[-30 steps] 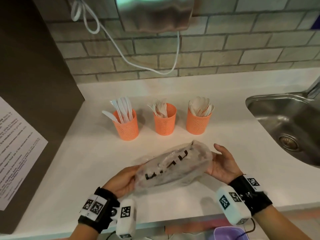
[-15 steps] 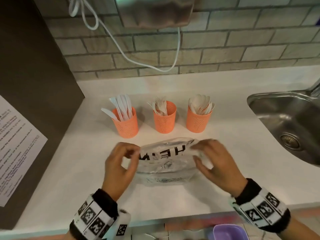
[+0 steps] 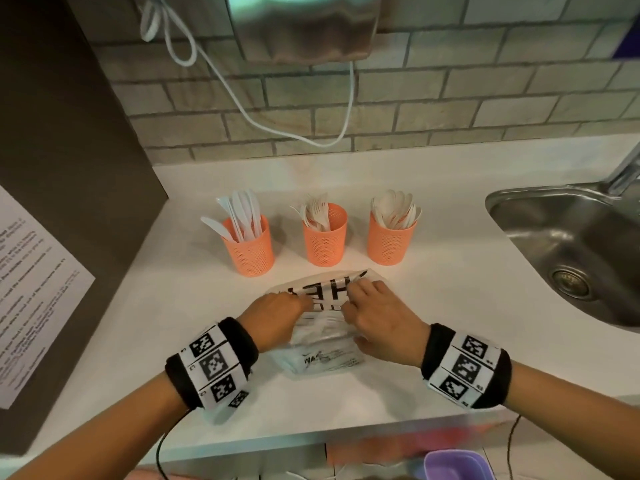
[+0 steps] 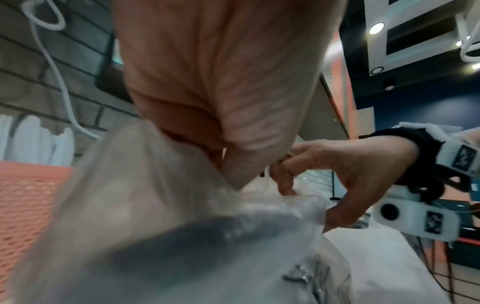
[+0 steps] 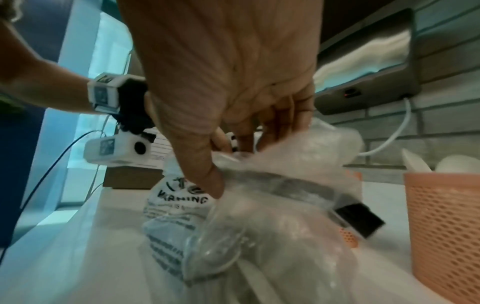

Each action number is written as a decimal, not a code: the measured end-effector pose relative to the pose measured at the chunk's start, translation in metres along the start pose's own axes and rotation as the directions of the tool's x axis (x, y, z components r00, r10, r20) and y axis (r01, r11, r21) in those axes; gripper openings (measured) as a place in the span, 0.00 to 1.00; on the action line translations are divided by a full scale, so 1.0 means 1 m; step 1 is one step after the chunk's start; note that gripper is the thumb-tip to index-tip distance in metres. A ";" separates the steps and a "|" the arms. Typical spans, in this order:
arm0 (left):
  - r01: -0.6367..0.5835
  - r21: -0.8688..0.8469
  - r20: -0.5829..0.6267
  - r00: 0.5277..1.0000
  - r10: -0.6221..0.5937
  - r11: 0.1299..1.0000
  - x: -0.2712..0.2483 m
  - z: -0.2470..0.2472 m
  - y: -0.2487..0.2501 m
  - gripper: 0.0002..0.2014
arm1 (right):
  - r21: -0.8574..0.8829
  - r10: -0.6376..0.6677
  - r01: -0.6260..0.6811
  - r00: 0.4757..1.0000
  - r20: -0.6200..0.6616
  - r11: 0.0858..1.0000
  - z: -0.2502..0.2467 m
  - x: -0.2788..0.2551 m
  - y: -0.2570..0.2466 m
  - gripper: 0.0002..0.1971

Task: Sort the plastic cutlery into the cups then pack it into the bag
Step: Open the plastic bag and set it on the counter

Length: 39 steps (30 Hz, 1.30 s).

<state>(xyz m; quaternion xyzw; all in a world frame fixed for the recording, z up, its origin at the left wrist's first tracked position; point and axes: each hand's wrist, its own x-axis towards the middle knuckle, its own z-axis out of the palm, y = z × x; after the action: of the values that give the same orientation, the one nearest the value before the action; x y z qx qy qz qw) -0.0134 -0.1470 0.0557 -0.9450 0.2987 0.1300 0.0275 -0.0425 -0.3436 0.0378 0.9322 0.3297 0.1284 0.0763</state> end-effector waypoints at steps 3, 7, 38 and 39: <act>-0.021 0.132 0.111 0.994 0.006 0.991 -0.001 -0.003 0.004 0.35 | 0.247 -0.265 0.238 0.961 0.082 0.939 -0.010 -0.004 -0.008 0.11; -0.072 0.239 0.085 0.995 0.053 0.968 -0.001 -0.013 0.003 0.51 | 0.451 -0.407 0.247 0.862 0.302 0.858 -0.015 -0.014 -0.019 0.11; -0.496 -0.064 -0.155 0.862 0.483 0.866 0.045 -0.074 0.028 0.05 | 0.326 -0.175 0.078 0.943 0.281 0.942 -0.031 -0.008 -0.049 0.30; -0.520 -0.020 -0.072 0.852 0.518 0.854 0.054 -0.072 0.035 0.08 | 0.275 -0.195 0.121 0.946 0.258 0.954 -0.026 -0.009 -0.054 0.26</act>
<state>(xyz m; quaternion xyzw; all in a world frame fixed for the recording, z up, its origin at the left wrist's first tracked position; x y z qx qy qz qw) 0.0256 -0.2154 0.1120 -0.8334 0.5407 0.1081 -0.0362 -0.0889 -0.3060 0.0486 0.9133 0.4033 -0.0562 0.0118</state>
